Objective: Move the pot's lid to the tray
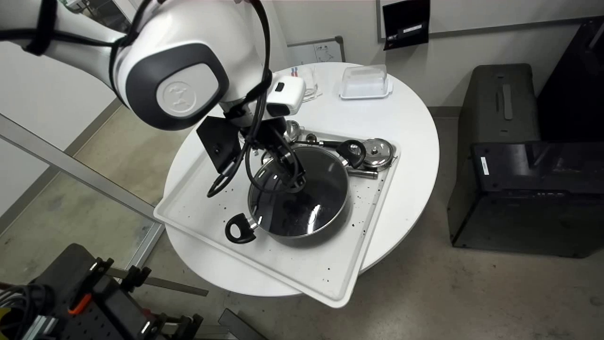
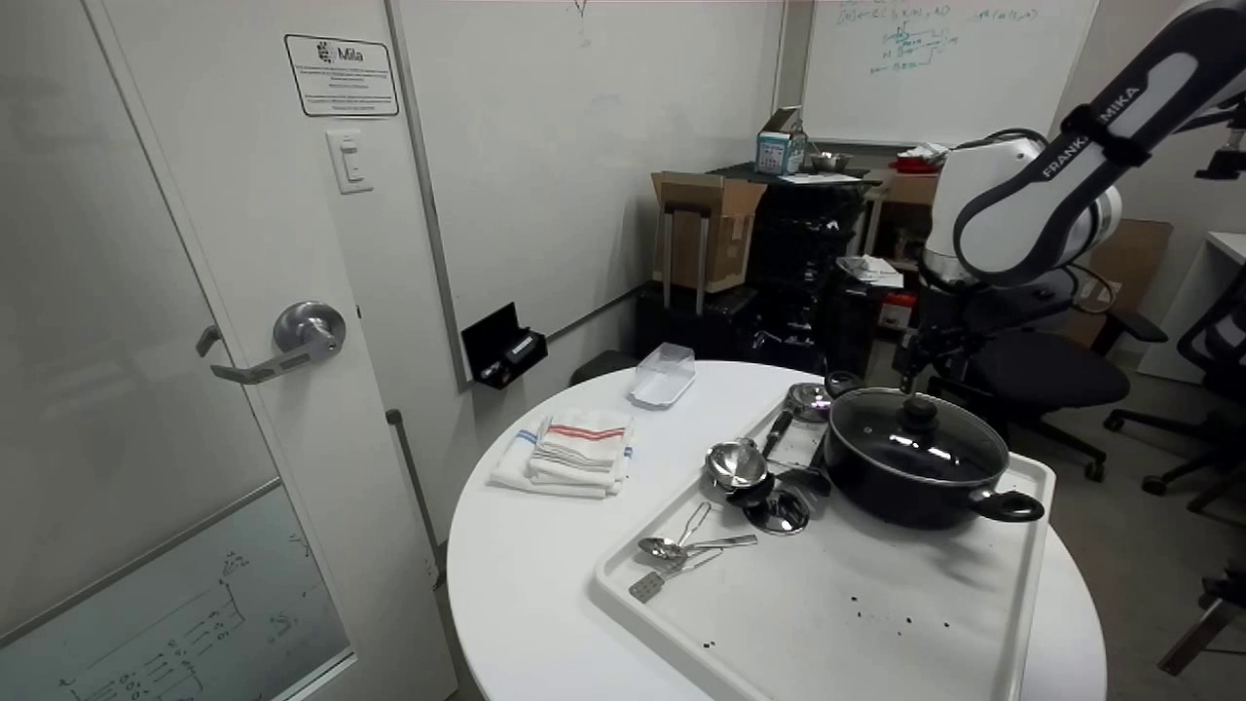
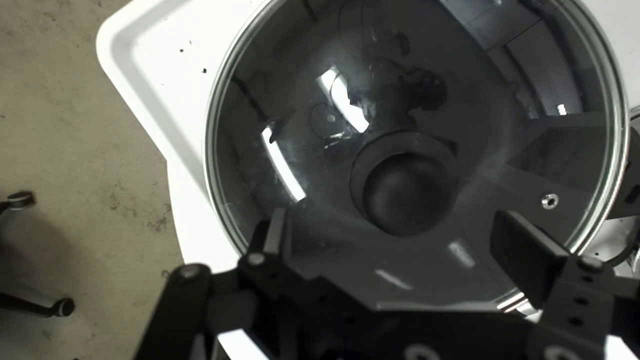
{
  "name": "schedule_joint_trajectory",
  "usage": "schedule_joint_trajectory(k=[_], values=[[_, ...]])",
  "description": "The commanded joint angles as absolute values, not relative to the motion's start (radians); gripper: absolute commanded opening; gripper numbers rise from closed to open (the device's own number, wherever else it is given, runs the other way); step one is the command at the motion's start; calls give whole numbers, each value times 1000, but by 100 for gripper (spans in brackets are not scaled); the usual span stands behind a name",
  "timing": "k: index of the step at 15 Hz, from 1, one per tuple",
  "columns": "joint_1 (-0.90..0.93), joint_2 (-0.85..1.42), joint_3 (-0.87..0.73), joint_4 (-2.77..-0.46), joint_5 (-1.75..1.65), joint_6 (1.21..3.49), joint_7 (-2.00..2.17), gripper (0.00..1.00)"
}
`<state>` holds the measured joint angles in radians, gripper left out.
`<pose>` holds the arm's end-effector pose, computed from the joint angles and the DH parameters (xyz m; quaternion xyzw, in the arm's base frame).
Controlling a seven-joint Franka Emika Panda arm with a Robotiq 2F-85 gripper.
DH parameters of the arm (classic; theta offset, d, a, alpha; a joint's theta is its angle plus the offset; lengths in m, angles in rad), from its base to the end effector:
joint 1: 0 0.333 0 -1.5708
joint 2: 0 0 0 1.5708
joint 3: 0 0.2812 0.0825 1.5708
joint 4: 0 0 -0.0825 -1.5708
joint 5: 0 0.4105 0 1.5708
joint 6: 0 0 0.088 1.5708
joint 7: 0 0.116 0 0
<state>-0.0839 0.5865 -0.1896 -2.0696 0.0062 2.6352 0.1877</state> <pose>0.5534 -0.1637 0.0853 0.9750 -0.2161 -0.0075 0.0505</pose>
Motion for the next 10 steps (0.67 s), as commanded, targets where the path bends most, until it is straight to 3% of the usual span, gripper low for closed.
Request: schedule_joint_trajectory(k=[1,10], values=[[-87,638,-183,-2027,4,2656,185,100],[-96,695,-168,-2002,16,2686,171,100]])
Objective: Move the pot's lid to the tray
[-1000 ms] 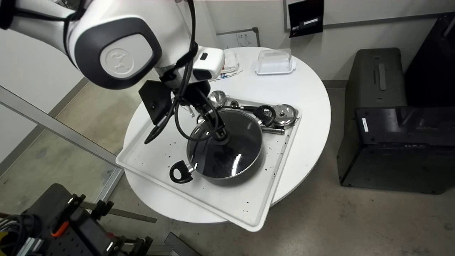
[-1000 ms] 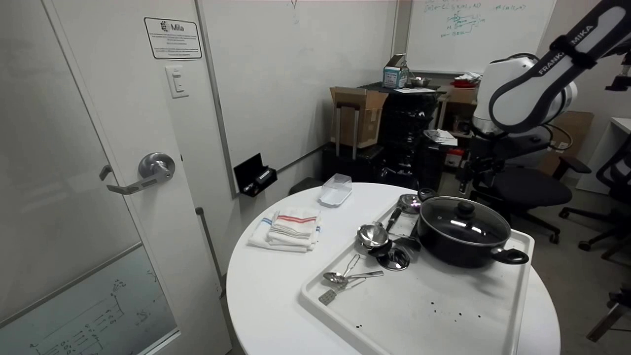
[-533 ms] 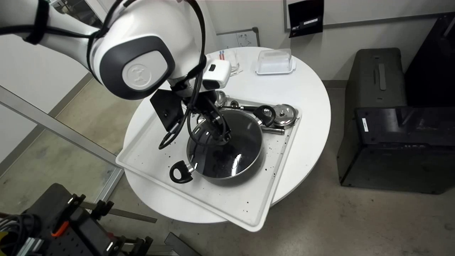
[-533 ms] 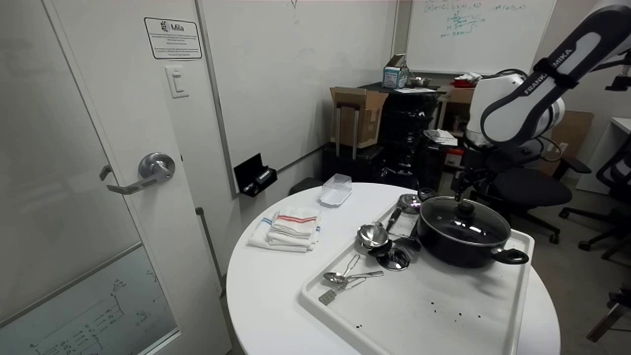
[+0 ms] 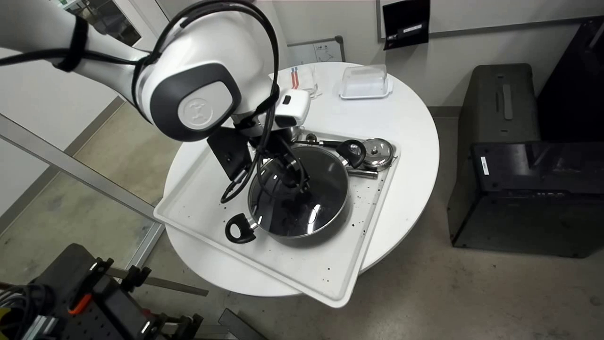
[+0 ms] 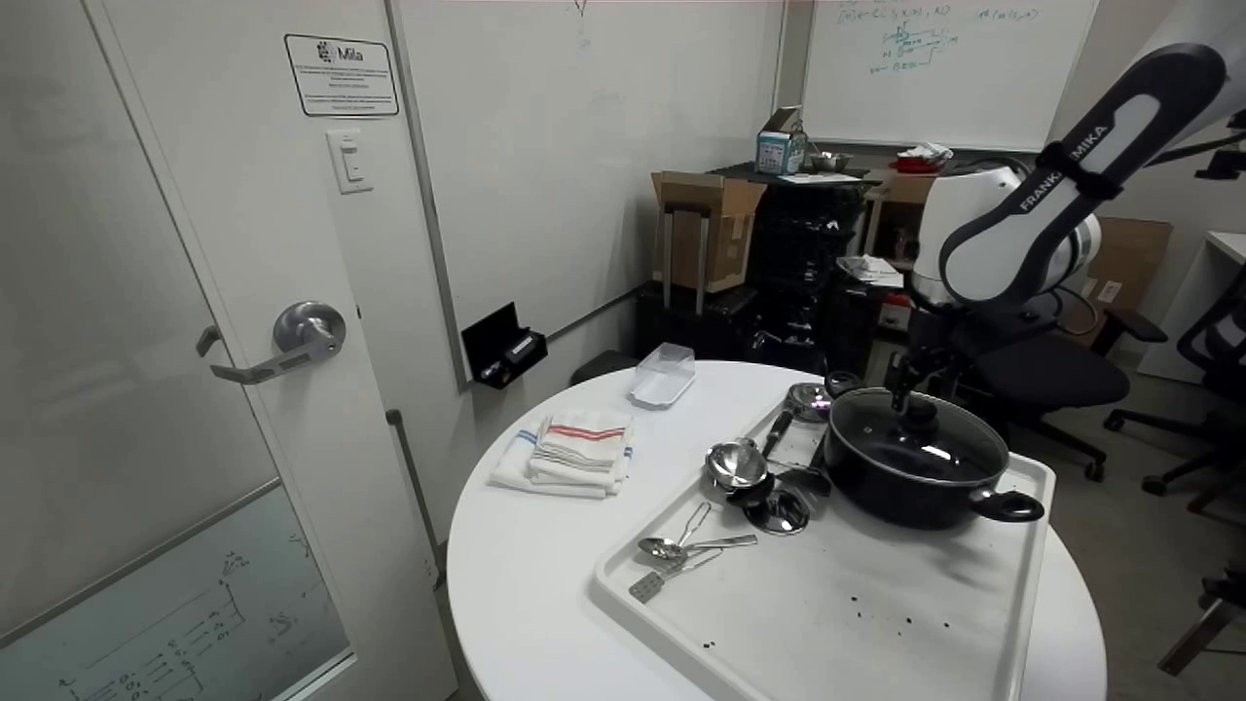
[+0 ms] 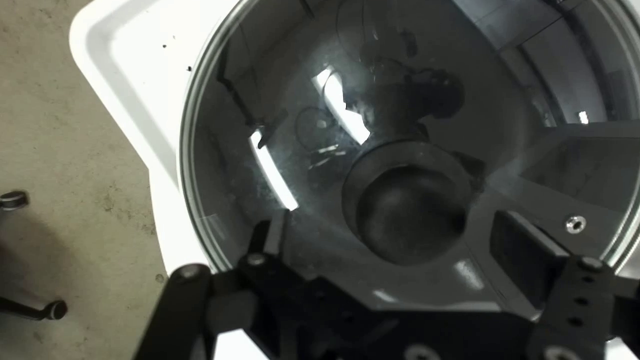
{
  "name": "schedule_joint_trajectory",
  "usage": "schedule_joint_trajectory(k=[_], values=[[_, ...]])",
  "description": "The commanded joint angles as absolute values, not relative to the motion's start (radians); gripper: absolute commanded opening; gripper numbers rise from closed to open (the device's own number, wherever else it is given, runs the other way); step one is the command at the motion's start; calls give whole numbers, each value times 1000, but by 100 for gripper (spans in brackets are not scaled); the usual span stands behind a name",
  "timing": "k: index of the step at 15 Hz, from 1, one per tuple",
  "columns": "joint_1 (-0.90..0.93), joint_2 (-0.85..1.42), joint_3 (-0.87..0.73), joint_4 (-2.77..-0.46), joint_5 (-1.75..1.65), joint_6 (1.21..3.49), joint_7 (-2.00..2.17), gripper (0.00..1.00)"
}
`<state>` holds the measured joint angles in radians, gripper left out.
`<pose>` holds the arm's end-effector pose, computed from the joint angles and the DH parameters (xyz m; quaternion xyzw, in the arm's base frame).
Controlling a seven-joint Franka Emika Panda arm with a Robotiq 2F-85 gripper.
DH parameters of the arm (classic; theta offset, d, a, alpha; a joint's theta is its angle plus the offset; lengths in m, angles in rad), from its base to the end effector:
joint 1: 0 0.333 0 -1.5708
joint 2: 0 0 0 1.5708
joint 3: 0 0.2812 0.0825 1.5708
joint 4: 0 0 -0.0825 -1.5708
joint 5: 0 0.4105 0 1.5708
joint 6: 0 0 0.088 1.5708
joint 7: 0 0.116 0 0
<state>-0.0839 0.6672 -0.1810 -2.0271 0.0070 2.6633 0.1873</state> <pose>0.5556 -0.1602 0.0561 0.9764 -0.2089 -0.0124 0.0540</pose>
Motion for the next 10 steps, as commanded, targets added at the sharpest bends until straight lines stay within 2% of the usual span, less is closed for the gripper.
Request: schedule_joint_trajectory(k=[1,3,4,6,10], values=[[-97,698,-167,-2001,17,2689,169,100],[-97,705,-164,-1999,17,2692,167,97],[-99,705,-161,-2000,18,2694,163,74],[-101,705,-159,-2000,19,2695,159,68],[-105,702,-150,-1999,24,2694,154,39]])
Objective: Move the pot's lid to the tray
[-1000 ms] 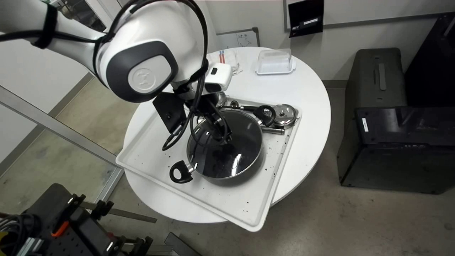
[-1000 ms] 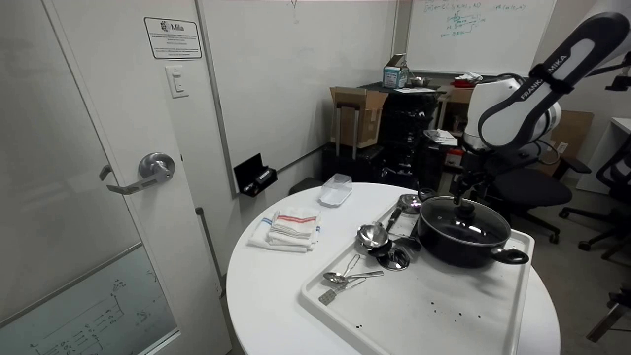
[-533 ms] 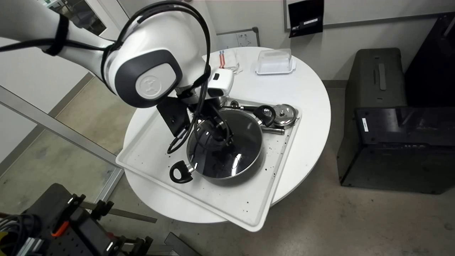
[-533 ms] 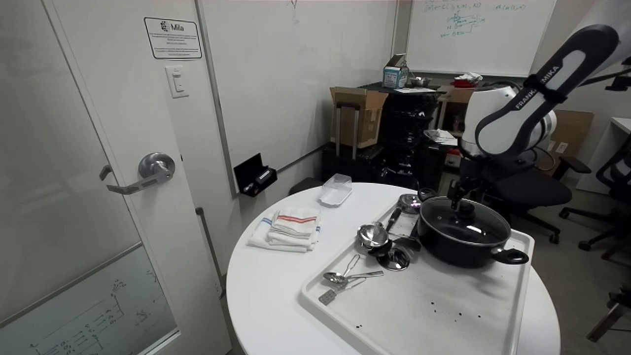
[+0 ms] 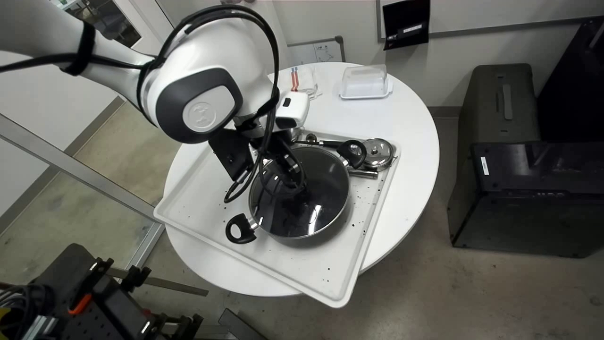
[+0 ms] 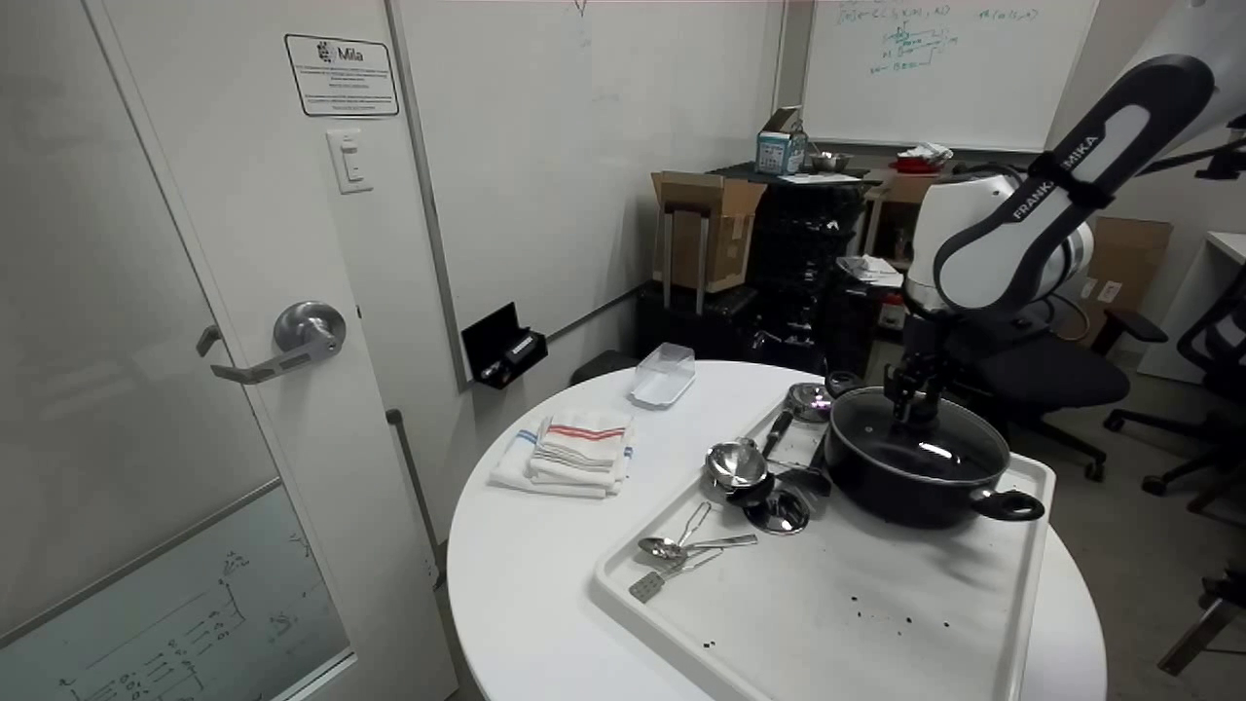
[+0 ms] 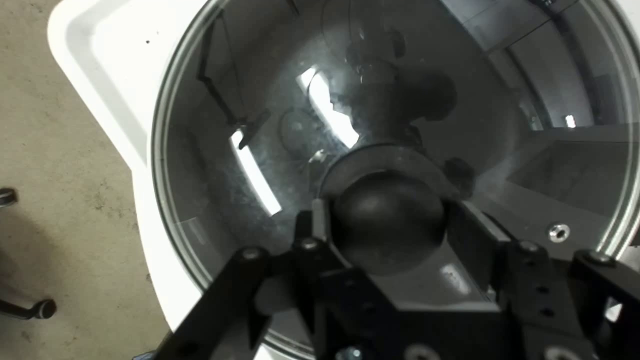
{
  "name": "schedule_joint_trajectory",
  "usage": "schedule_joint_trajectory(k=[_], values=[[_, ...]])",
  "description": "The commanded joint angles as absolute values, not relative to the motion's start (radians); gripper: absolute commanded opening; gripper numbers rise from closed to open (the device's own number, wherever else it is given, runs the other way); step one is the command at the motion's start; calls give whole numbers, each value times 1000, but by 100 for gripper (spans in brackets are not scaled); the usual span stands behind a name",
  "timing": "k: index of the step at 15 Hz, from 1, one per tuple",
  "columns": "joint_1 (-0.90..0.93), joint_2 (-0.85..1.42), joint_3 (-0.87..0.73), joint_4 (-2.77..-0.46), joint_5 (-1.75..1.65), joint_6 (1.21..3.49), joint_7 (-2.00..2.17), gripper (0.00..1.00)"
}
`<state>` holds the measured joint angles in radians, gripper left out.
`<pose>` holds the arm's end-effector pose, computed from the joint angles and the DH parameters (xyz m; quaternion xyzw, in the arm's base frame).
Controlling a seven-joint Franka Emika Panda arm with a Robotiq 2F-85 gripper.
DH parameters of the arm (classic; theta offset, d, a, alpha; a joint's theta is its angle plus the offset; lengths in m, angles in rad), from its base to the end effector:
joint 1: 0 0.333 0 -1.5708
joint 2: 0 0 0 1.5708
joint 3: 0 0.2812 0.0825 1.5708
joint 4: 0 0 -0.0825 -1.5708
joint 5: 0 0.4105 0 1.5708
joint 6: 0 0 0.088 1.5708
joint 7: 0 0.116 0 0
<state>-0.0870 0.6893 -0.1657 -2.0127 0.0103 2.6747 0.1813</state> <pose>0.5588 -0.1532 0.0483 0.9781 -0.2018 -0.0109 0.0501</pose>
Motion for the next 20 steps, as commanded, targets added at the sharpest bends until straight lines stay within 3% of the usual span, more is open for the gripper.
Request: schedule_joint_trajectory(k=[1,5,20], values=[[-107,696,-149,-1999,26,2694,151,32],[-119,682,-141,-2007,30,2689,141,25],[-148,505,-102,-2146,21,2688,35,25]])
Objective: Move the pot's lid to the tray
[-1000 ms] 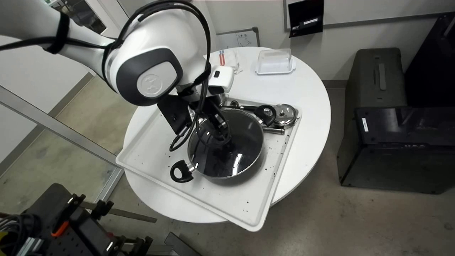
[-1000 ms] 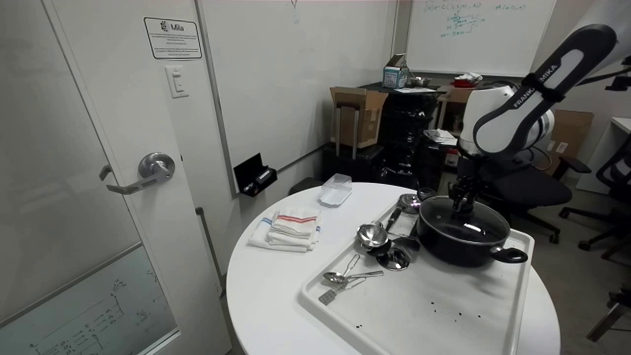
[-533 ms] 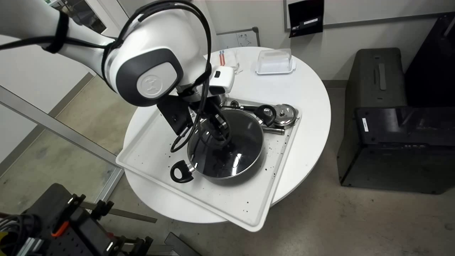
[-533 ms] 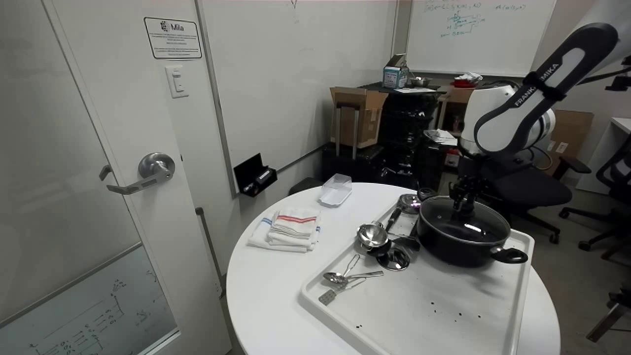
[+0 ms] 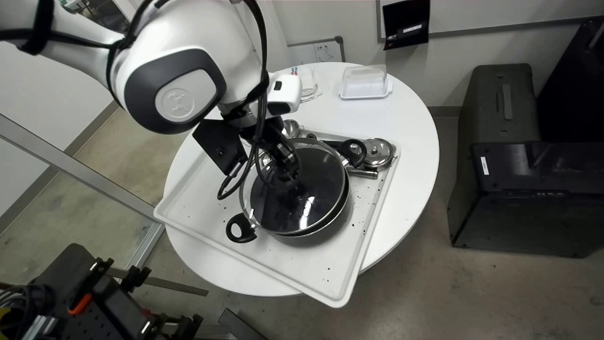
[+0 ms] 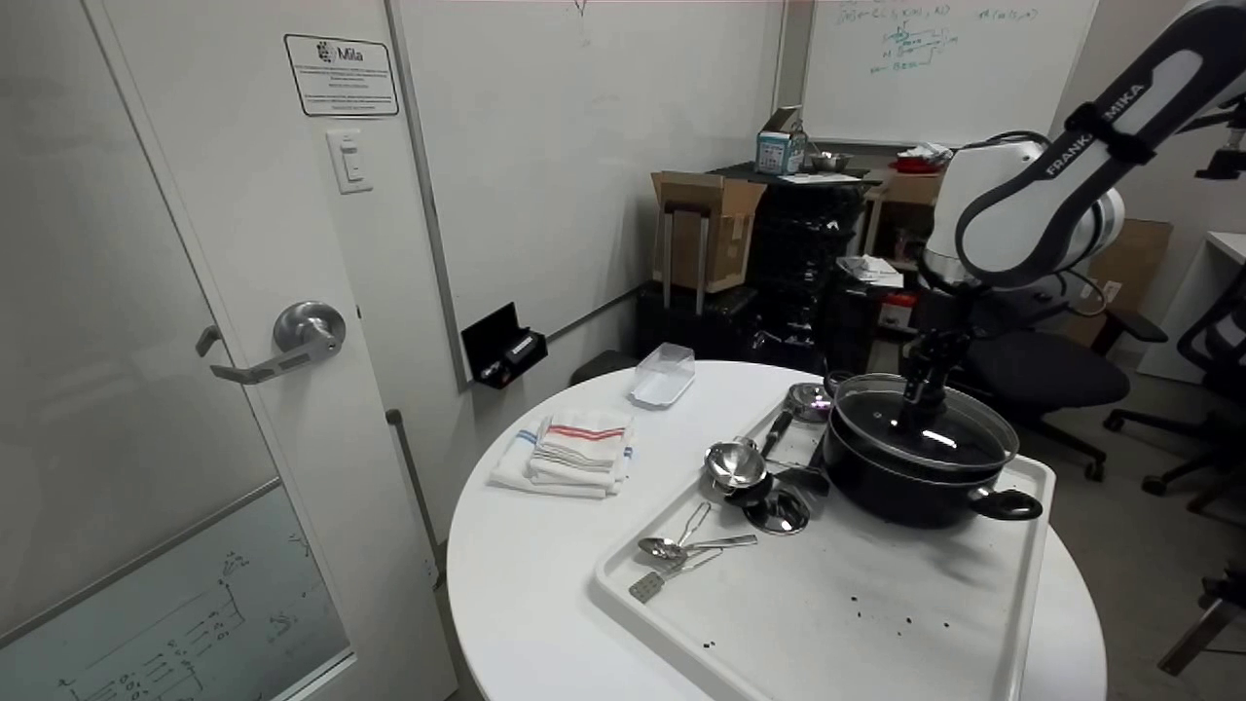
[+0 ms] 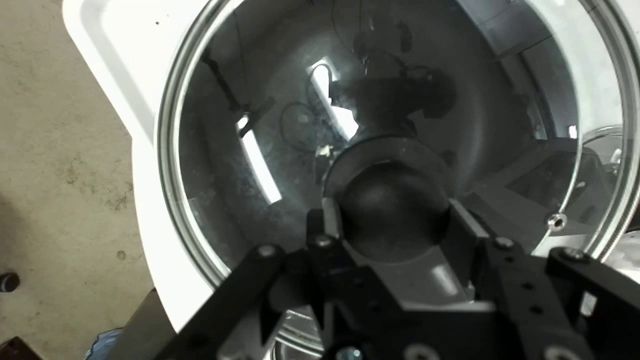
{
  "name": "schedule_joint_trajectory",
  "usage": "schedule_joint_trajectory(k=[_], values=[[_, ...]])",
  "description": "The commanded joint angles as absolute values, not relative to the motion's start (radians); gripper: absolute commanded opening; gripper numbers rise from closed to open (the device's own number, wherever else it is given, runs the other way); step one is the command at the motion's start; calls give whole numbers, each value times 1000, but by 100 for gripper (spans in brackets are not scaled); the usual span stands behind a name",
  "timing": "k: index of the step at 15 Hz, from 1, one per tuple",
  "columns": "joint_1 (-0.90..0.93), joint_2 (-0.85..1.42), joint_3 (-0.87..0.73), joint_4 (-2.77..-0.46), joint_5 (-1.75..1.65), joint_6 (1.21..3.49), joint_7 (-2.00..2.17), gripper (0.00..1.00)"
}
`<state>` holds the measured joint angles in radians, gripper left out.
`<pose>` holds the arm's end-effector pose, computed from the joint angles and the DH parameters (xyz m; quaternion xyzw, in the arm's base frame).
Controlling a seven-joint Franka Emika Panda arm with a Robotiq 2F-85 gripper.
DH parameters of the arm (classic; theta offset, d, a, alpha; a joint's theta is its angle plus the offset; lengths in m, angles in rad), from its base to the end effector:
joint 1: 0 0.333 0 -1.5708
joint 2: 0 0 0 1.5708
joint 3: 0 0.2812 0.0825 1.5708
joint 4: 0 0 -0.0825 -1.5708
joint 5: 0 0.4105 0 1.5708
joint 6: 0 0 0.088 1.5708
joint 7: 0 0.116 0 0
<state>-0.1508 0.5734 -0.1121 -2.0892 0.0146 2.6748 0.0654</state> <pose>0.5535 -0.1543 0.0854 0.9866 -0.1607 0.0053 0.0276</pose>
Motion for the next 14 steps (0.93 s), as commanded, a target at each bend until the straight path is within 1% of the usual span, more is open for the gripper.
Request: schedule_joint_trajectory(k=[1,6,14], values=[[-139,499,-103,-2155,15,2692,36,25],[-59,487,-114,-2200,-32,2722,72,25],[155,494,-156,-2276,-169,2826,183,25]])
